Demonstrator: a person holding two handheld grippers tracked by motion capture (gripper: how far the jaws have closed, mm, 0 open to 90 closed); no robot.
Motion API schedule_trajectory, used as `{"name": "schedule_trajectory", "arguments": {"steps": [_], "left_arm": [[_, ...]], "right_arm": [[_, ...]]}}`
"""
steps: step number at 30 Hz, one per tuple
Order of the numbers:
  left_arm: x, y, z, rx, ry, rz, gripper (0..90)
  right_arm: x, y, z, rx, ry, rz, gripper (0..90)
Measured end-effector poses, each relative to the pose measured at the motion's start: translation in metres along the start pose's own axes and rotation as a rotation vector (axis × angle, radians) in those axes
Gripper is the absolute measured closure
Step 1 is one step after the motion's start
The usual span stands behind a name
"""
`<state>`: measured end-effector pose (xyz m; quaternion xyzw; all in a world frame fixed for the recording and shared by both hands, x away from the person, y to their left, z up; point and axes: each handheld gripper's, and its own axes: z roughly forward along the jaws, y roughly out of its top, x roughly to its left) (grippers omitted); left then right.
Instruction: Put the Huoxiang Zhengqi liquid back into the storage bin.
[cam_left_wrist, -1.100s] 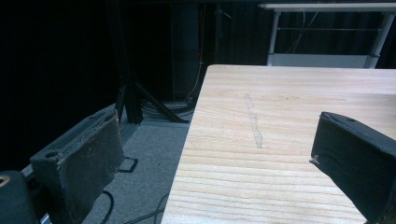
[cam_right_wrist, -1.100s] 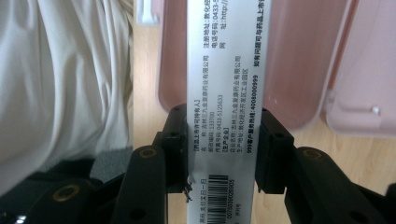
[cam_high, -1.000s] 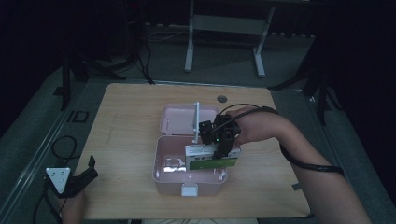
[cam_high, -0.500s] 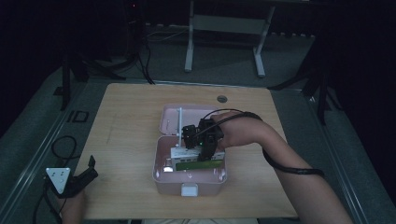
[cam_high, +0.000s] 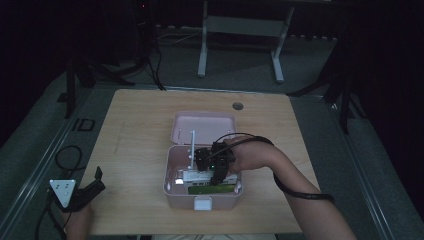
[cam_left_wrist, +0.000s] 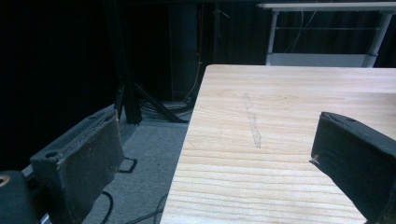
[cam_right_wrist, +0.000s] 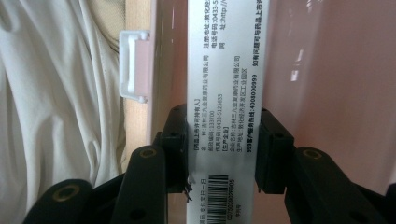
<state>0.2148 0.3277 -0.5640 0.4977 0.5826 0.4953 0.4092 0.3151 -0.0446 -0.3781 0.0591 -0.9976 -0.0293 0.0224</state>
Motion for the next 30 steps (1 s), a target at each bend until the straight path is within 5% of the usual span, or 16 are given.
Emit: {"name": "schedule_trajectory", "arguments": {"steps": [12, 30], "left_arm": [[0.000, 0.000, 0.000, -0.002, -0.004, 0.000, 2.4], [0.000, 0.000, 0.000, 0.000, -0.005, 0.003, 2.4]], "right_arm": [[-0.011, -0.009, 0.039, 0.039, 0.041, 0.051, 61.9], [-0.013, -0.016, 0.072, 0.034, 0.079, 0.090, 61.8]]}}
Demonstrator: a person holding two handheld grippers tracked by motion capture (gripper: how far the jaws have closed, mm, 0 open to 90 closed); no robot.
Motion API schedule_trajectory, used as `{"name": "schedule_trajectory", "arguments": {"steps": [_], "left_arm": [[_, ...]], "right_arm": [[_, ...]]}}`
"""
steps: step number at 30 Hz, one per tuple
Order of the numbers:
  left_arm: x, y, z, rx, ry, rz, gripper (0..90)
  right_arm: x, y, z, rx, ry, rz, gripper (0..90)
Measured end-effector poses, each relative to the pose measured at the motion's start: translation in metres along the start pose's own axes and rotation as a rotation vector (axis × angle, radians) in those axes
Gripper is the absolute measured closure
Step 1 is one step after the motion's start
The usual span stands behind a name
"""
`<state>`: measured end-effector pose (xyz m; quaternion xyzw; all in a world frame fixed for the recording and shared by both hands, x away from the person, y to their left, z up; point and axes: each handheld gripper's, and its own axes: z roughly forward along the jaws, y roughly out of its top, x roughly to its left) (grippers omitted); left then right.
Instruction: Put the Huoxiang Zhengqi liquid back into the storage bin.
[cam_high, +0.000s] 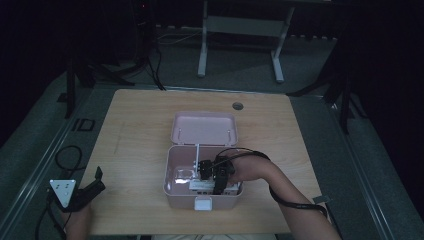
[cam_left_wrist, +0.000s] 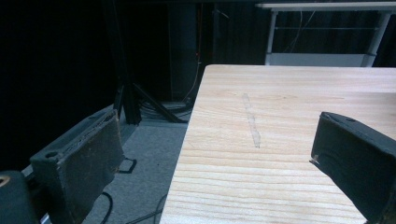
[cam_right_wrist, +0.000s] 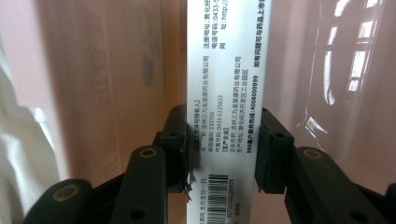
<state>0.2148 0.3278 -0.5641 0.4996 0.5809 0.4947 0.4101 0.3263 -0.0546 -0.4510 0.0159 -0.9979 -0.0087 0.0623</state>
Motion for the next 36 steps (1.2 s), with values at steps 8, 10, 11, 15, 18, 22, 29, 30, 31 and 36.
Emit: {"name": "schedule_trajectory", "arguments": {"steps": [8, 10, 11, 15, 18, 22, 29, 30, 31, 36], "left_arm": [[0.000, 0.000, 0.000, -0.001, -0.001, 0.000, 2.4], [0.000, 0.000, 0.000, -0.001, -0.002, 0.000, 2.4], [0.000, 0.000, 0.000, 0.000, -0.003, 0.000, 2.4], [0.000, 0.000, 0.000, 0.000, -0.003, -0.001, 2.4], [0.000, 0.000, 0.000, -0.002, -0.003, -0.002, 2.4], [0.000, 0.000, 0.000, 0.000, -0.003, 0.000, 2.4], [0.000, 0.000, 0.000, 0.001, 0.000, 0.000, 2.4], [0.000, 0.000, 0.000, 0.001, 0.000, 0.000, 2.4], [0.000, 0.000, 0.000, 0.001, 0.000, 0.000, 2.4], [0.000, 0.000, 0.001, 0.003, -0.001, 0.001, 2.4]], "right_arm": [[0.003, -0.001, -0.001, 0.003, 0.002, -0.004, 59.8], [0.003, -0.001, -0.006, 0.001, -0.011, -0.005, 58.2], [0.003, -0.001, -0.006, 0.001, -0.011, -0.005, 58.2], [0.003, -0.004, -0.027, -0.041, -0.031, 0.000, 52.7], [0.002, -0.007, -0.037, -0.084, -0.047, 0.003, 50.4], [-0.001, -0.019, -0.060, -0.176, -0.082, 0.041, 39.4], [-0.004, -0.046, -0.084, -0.320, -0.072, 0.070, 20.0], [-0.006, -0.050, -0.087, -0.339, -0.067, 0.082, 18.6], [-0.007, -0.055, -0.088, -0.359, -0.075, 0.095, 17.2], [-0.018, -0.073, -0.091, -0.423, -0.125, 0.125, 12.9]]}}
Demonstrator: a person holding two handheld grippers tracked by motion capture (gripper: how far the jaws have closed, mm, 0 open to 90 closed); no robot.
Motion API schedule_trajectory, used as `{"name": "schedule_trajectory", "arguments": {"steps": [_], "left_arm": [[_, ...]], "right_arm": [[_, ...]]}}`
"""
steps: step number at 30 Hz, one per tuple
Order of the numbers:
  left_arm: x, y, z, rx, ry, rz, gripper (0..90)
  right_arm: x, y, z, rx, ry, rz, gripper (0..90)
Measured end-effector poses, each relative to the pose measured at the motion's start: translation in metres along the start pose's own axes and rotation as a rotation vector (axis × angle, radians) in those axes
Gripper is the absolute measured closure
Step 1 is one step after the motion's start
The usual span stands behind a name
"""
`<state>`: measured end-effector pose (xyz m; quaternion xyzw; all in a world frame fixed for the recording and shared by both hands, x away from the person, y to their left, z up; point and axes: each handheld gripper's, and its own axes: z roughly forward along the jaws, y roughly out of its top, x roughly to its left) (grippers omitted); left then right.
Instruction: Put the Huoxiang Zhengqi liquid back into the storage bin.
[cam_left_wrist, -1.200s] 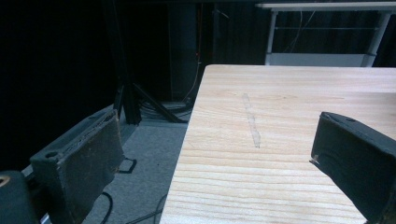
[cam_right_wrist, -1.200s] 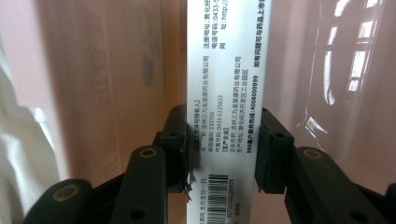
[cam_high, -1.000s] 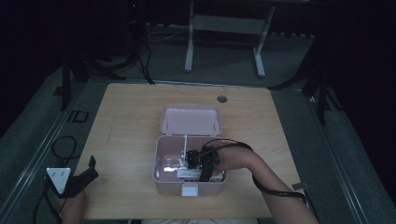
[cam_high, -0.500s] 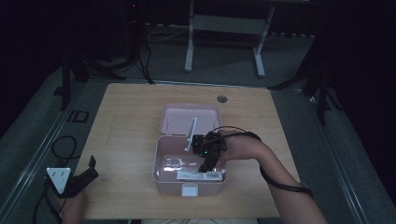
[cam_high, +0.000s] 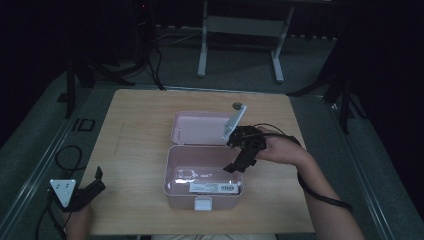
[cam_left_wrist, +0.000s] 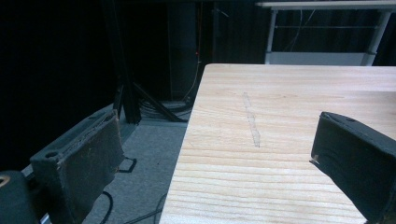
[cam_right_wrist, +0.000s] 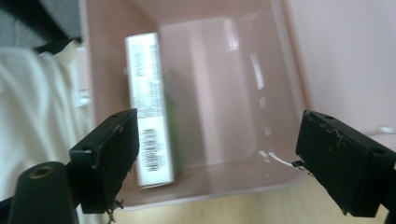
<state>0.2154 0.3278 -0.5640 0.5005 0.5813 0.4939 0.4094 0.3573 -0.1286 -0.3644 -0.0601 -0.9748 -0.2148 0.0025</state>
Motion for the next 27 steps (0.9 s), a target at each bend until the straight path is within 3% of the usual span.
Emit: {"name": "schedule_trajectory", "arguments": {"steps": [4, 8, 9, 15, 17, 24, 25, 27], "left_arm": [[0.000, 0.000, 0.000, 0.002, 0.000, 0.002, 2.4], [0.000, 0.000, 0.000, 0.001, 0.000, 0.001, 2.4], [0.000, 0.000, 0.000, 0.002, -0.001, 0.002, 2.4], [0.000, 0.000, 0.000, 0.003, -0.001, 0.004, 2.4], [0.000, 0.000, 0.000, 0.002, 0.001, 0.006, 2.4], [0.000, 0.000, 0.000, 0.002, -0.001, 0.004, 2.4], [0.000, 0.000, 0.000, 0.003, -0.001, 0.003, 2.4], [0.000, 0.000, 0.000, 0.004, -0.001, 0.004, 2.4]], "right_arm": [[-0.014, -0.019, -0.006, -0.092, -0.075, 0.028, 12.2], [-0.023, -0.033, -0.008, -0.120, -0.130, 0.068, 12.4], [-0.028, -0.043, -0.008, -0.133, -0.159, 0.113, 12.4], [-0.037, -0.069, -0.002, -0.168, -0.212, 0.179, 12.4], [-0.043, -0.082, 0.004, -0.192, -0.228, 0.216, 12.4], [-0.050, -0.102, 0.023, -0.191, -0.275, 0.259, 12.4], [-0.054, -0.111, 0.034, -0.204, -0.302, 0.299, 12.3], [-0.057, -0.117, 0.043, -0.226, -0.312, 0.322, 12.1]]}}
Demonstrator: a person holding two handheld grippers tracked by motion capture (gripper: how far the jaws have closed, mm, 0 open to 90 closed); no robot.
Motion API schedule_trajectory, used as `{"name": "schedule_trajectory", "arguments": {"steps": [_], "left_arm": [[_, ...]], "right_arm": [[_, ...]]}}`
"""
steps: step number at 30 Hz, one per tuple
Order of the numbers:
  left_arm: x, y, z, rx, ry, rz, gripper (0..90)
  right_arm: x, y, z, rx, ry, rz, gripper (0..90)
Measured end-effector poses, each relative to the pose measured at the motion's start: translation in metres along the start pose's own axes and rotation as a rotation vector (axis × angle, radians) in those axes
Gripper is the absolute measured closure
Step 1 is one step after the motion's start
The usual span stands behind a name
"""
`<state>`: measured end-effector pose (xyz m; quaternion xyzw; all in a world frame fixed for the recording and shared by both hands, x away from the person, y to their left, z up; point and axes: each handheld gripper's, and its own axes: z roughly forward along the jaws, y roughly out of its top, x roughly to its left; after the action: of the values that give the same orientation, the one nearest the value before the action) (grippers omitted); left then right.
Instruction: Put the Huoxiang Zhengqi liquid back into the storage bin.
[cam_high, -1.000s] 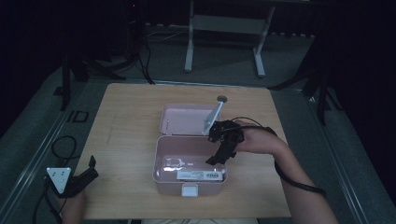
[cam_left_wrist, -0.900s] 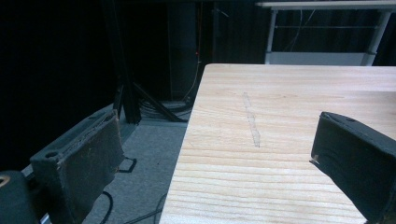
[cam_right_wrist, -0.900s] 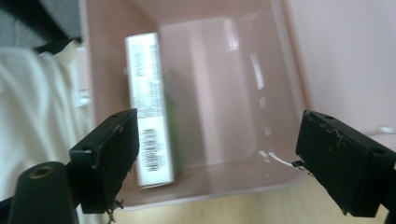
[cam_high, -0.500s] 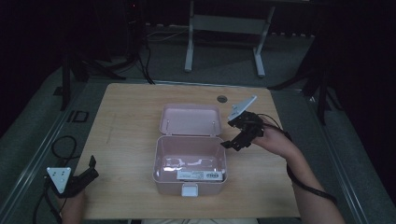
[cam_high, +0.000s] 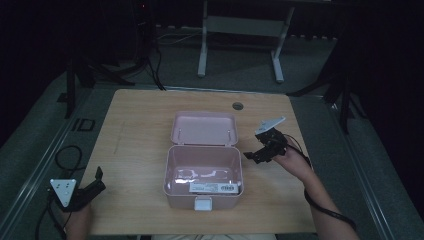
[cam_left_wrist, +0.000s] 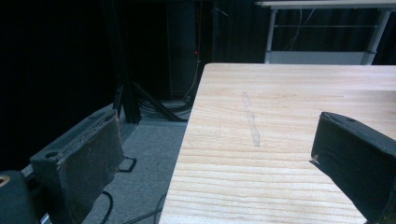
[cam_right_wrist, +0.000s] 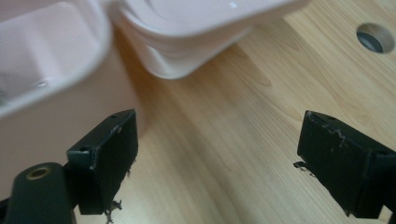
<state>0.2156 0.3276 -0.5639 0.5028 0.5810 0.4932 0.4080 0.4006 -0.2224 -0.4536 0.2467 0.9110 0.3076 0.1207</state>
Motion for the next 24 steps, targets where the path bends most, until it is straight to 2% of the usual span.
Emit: {"name": "schedule_trajectory", "arguments": {"steps": [4, 5, 6, 8, 10, 12, 14, 16, 18, 24], "left_arm": [[0.000, 0.000, 0.000, 0.002, -0.001, 0.001, 2.4], [0.000, 0.000, 0.000, 0.000, -0.001, -0.001, 2.4], [0.000, 0.000, 0.000, 0.000, -0.001, -0.001, 2.4], [0.000, 0.000, 0.000, -0.001, -0.001, -0.002, 2.4], [0.000, 0.000, 0.000, 0.000, -0.002, -0.002, 2.4], [0.000, 0.000, 0.000, 0.001, -0.001, -0.001, 2.4], [0.000, 0.000, 0.000, 0.001, -0.001, 0.000, 2.4], [0.000, 0.000, 0.000, 0.002, -0.001, 0.001, 2.4], [0.000, 0.000, 0.000, 0.000, -0.001, 0.000, 2.4], [0.000, 0.000, 0.000, 0.002, 0.000, 0.002, 2.4]], "right_arm": [[-0.003, -0.011, 0.013, -0.024, -0.036, 0.038, 12.0], [-0.005, -0.017, 0.021, -0.044, -0.064, 0.061, 12.0], [-0.005, -0.017, 0.021, -0.044, -0.064, 0.061, 12.0], [-0.008, -0.025, 0.027, -0.069, -0.108, 0.086, 12.0], [-0.012, -0.033, 0.030, -0.094, -0.111, 0.126, 12.0], [-0.015, -0.041, 0.033, -0.118, -0.124, 0.143, 11.9], [-0.017, -0.049, 0.035, -0.132, -0.165, 0.154, 11.9], [-0.019, -0.054, 0.036, -0.136, -0.153, 0.169, 11.8], [-0.022, -0.063, 0.036, -0.137, -0.191, 0.176, 11.8], [-0.026, -0.079, 0.033, -0.138, -0.201, 0.206, 11.6]]}}
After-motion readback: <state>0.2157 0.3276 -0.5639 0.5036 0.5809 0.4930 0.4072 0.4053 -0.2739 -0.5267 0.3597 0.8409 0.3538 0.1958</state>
